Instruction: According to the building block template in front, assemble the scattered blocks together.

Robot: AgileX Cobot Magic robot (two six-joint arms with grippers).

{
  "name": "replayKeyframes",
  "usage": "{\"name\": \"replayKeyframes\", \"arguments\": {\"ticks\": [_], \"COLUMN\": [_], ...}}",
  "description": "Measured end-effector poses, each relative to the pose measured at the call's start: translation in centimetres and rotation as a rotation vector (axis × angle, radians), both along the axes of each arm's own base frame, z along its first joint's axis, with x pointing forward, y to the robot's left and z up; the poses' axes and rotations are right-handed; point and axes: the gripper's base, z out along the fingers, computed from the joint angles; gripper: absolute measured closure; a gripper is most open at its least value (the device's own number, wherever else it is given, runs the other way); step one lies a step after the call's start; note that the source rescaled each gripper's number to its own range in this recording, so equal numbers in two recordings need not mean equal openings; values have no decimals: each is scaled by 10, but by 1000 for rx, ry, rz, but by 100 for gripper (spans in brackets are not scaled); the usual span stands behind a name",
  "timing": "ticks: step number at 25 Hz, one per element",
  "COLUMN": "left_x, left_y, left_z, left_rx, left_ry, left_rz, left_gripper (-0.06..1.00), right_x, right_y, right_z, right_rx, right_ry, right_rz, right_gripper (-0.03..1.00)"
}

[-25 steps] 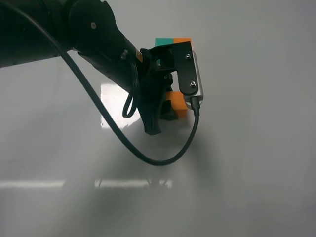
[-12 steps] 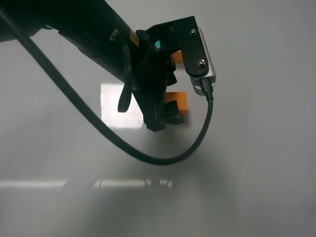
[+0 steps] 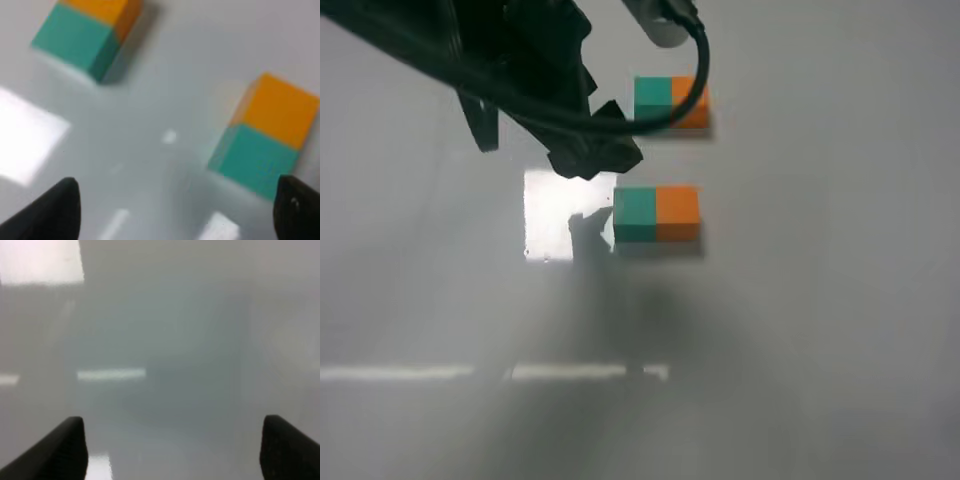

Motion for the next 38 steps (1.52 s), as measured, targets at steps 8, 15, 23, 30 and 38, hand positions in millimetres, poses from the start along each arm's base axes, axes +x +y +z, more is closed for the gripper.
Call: {"name": "replayKeyframes", "arguments": {"ticks": [8, 15, 23, 30, 38], "left_x": [-5, -56, -192, -267, -253], "left_y": [137, 217, 219, 223, 222], "left_z": [31, 28, -65, -144, -167], "left_rx": [-195, -320, -403, -467, -469], "left_ry": [185, 192, 231, 67, 76], "left_rz": [642, 898, 852, 820, 810], "left_gripper": [20, 20, 24, 25, 27], "right_x": [0, 0, 0, 0, 0], "right_y": [0, 0, 0, 0, 0], "right_z": [0, 0, 0, 0, 0], "right_rx": [0, -1, -1, -1, 0], "right_ry": [0, 0, 0, 0, 0], "right_rz": [0, 0, 0, 0, 0], "right_gripper": [97, 97, 97, 97, 97]}}
